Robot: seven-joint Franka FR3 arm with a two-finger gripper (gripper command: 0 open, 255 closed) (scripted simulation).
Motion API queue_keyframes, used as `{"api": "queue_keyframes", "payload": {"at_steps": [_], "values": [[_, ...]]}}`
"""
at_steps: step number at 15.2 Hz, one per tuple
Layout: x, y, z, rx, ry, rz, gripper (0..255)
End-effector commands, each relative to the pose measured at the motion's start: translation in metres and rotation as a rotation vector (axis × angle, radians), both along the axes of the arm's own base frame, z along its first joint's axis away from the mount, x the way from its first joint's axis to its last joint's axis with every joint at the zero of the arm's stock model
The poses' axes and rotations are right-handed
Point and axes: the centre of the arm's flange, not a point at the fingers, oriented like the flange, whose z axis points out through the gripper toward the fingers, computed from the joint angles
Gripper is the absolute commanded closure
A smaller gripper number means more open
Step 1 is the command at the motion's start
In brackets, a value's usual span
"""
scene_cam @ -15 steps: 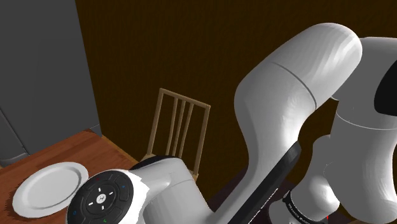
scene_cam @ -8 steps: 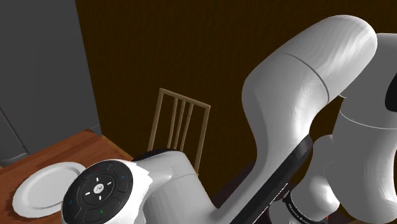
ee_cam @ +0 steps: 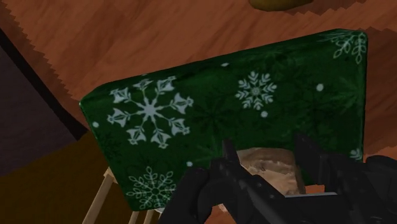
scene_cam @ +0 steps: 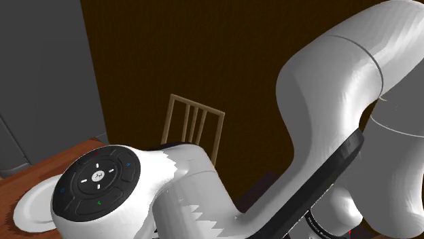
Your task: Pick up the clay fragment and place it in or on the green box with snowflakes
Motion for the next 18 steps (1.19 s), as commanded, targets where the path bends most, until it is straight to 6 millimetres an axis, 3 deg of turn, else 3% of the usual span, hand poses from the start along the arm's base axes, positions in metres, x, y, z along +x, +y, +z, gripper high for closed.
{"api": "queue_keyframes", "payload": {"at_steps": [1, 3, 18], "values": [[0.000, 0.000, 0.007, 0.000, 0.000, 0.000, 255], [-0.034, -0.007, 0.016, 0.000, 0.000, 0.000, 255], [-0.034, -0.007, -0.063, 0.000, 0.000, 0.000, 255]]}}
